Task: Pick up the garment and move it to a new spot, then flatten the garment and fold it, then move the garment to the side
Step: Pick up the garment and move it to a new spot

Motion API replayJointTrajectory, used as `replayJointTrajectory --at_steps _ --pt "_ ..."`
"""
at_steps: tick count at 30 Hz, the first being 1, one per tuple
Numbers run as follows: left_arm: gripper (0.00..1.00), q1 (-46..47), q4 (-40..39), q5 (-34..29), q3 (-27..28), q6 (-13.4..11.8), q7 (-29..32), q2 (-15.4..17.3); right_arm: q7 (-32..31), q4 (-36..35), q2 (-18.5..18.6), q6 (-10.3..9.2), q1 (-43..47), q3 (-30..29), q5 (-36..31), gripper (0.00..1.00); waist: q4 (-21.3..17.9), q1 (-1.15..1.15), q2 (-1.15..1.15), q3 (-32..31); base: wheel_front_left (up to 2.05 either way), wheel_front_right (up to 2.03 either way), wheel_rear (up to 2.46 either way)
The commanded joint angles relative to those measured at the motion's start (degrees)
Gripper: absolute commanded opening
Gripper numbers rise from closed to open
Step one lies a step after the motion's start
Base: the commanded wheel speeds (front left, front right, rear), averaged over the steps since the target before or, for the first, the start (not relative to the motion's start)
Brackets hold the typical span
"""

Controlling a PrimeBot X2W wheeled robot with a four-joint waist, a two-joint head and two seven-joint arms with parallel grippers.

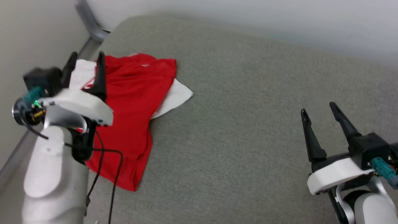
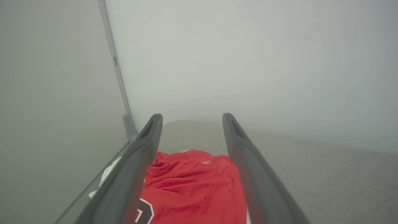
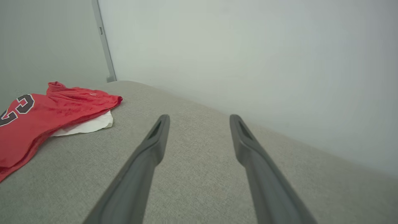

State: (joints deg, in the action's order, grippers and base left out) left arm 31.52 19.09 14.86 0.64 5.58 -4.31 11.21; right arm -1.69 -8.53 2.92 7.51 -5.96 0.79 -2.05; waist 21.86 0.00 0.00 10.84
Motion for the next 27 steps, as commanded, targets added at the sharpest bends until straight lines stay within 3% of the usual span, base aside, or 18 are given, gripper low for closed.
replayJointTrajectory --at_steps 1,4,11,18,21,26,27 --pt "1.0 2.4 0.92 1.4 0.07 0.55 2.41 0.7 -0.12 -0.31 -0.04 -0.04 -1.39 -0.27 -0.48 1.0 -3.68 0.0 0.0 4.53 0.0 0.0 0.0" --pt "1.0 4.86 2.6 3.2 0.09 0.93 6.91 2.44 -0.19 -0.72 -0.04 -0.04 -2.14 -0.52 -1.01 1.0 -4.74 0.0 0.0 6.4 0.0 0.0 0.0" --pt "1.0 10.88 11.8 9.25 -0.73 1.76 24.39 8.28 0.09 -0.72 0.05 -0.04 -5.11 -0.31 -1.61 1.0 -8.24 0.0 0.0 11.55 0.0 0.0 0.0" --pt "1.0 12.44 21.58 13.68 -0.03 0.66 39.13 11.92 0.54 -0.23 0.63 -0.04 -7.62 0.07 -1.16 1.0 -10.54 0.0 0.0 15.6 0.0 0.0 0.0" --pt "1.0 11.72 24.22 14.43 -0.21 0.5 43.05 12.09 0.69 -0.04 0.75 -0.04 -7.89 0.05 -1.04 1.0 -10.9 0.0 0.0 16.22 0.0 0.0 0.0" --pt "1.0 9.73 29.77 16.83 -1.1 0.68 50.79 9.31 0.78 0.21 0.94 -0.04 -8.43 -0.17 -0.78 1.0 -11.08 0.0 0.0 16.97 0.0 0.0 0.0" --pt "0.86 9.62 30.0 16.99 -1.2 0.71 51.15 8.99 0.77 0.29 0.96 -0.04 -8.43 -0.12 -0.74 1.0 -11.08 0.0 0.0 17.01 0.0 0.0 0.0"
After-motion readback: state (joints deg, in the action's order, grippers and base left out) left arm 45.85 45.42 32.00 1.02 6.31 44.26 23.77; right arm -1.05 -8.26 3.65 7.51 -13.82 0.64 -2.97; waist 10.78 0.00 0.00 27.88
